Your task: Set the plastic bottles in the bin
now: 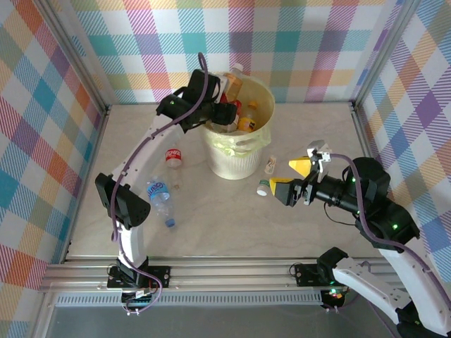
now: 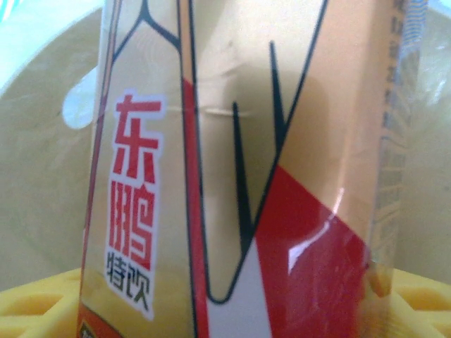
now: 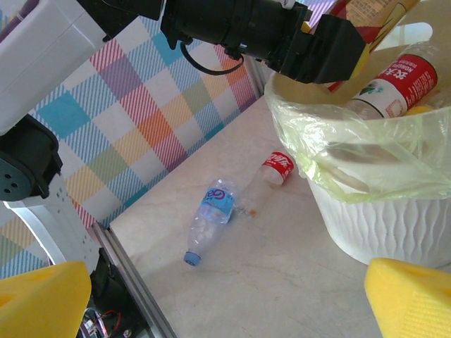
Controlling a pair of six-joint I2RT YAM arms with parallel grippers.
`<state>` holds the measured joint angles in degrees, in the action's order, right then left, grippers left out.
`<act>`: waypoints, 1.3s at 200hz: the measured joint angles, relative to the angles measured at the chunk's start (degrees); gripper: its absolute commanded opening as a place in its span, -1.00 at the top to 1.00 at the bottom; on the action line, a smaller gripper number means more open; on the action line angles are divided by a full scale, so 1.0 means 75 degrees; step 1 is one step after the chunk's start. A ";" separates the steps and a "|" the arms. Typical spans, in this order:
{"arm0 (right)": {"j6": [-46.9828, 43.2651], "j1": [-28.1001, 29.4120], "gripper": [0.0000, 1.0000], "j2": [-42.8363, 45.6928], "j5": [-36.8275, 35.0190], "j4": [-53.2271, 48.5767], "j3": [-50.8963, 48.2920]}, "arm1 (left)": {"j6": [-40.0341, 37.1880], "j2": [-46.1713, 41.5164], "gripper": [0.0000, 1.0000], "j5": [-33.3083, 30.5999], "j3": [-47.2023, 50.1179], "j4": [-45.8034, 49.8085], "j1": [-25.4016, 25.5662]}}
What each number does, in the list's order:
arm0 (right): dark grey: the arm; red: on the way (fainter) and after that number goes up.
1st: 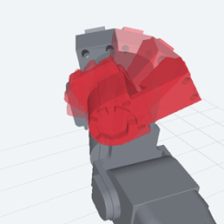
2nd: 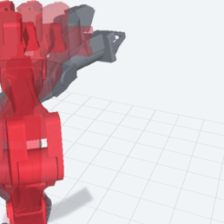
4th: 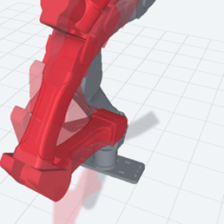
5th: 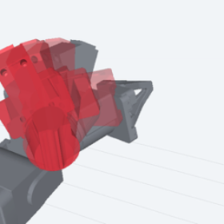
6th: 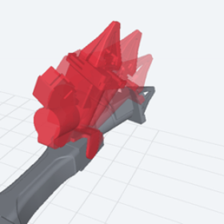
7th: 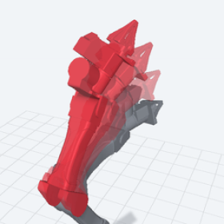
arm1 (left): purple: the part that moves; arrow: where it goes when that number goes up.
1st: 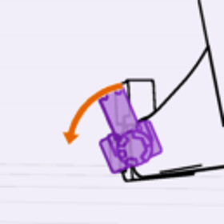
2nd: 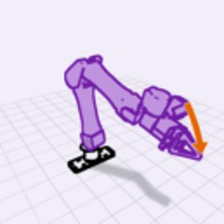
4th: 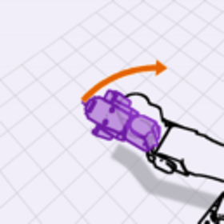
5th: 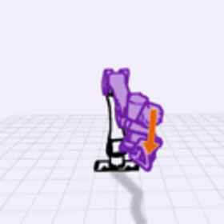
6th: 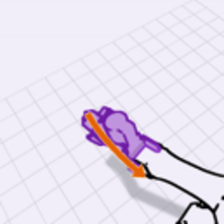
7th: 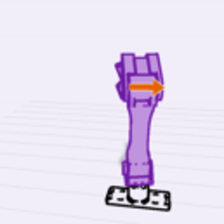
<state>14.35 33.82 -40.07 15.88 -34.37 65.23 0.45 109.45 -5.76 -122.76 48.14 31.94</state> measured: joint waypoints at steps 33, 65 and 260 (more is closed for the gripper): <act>0.0000 -0.0003 -0.99 -0.0017 -0.0035 0.0003 -0.0055 | 0.0052 0.0000 -0.49 -0.0289 0.0006 0.0117 0.0000; 0.0003 -0.0003 -0.99 -0.0017 -0.0058 0.0000 -0.0108 | 0.0058 0.0000 -0.54 -0.0393 0.0006 0.0178 0.0000; 0.0009 -0.0003 -0.99 -0.0082 -0.0055 0.0006 -0.0143 | 0.0131 0.0073 -0.46 0.0402 -0.0664 0.0154 0.0000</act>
<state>14.41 33.80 -40.69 15.46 -34.33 64.16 1.43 110.00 -2.74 -127.74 49.30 31.94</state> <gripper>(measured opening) 0.996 0.738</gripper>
